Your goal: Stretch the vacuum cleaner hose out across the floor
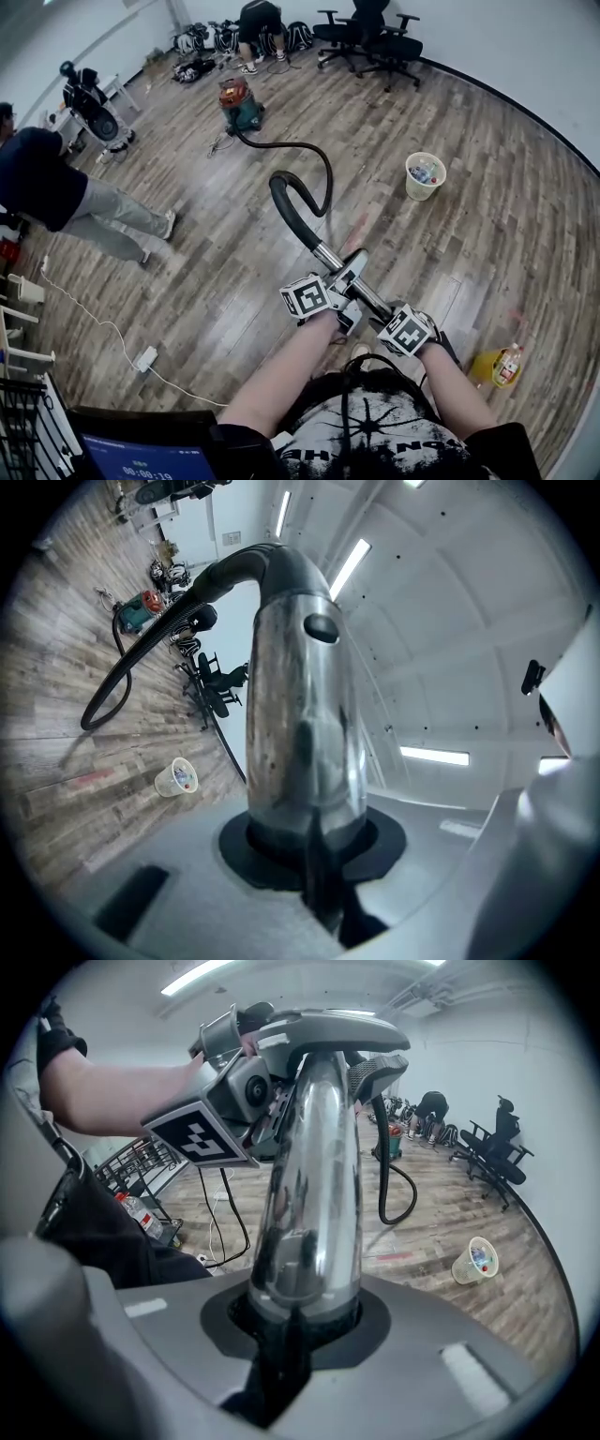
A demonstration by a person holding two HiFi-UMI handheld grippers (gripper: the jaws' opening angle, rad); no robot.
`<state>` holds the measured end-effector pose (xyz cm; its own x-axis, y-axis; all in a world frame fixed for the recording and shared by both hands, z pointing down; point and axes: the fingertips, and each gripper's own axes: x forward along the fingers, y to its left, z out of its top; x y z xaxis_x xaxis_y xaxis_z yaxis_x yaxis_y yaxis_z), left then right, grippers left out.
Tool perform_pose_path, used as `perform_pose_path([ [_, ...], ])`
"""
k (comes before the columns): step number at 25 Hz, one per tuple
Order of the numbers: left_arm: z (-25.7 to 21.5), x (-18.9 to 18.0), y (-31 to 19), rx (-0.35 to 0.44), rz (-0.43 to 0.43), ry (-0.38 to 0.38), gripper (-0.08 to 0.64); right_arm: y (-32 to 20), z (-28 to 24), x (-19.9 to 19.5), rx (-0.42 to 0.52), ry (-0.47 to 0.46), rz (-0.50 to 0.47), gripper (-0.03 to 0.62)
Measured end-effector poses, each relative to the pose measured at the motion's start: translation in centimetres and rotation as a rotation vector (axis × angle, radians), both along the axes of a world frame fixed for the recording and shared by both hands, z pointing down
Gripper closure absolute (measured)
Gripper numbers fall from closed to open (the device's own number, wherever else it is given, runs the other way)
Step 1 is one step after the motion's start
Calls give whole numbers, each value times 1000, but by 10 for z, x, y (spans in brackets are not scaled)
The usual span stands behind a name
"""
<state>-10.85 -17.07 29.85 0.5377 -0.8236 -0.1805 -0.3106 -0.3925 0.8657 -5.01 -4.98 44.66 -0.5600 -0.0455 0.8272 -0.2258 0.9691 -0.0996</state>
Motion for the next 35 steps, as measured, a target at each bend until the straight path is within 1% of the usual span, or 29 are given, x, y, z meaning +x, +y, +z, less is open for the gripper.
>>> perform_pose_path([
  [4,9,2,33,4,26,12,503,34,9,1,1,10,26,514],
  [9,7,5,57,8,52,33,503,58,5,4,6,29,54,515],
  [14,18,16,85,-6,73,47,503,90,13,14,-11,43,72,515],
  [19,18,29,102,-12,64,47,503,107,13,28,-17,43,59,515],
  [22,14,39,109,-3,44,40,503,112,11,40,-9,38,38,514],
  [25,9,59,116,1,20,35,503,117,7,62,-4,31,13,514],
  [30,11,105,134,-4,-30,55,503,132,5,118,-10,50,-37,515],
  [34,22,141,153,-44,-75,27,503,149,10,161,-18,56,-70,515],
  [35,22,149,158,-36,-79,33,503,153,13,170,-18,55,-77,515],
])
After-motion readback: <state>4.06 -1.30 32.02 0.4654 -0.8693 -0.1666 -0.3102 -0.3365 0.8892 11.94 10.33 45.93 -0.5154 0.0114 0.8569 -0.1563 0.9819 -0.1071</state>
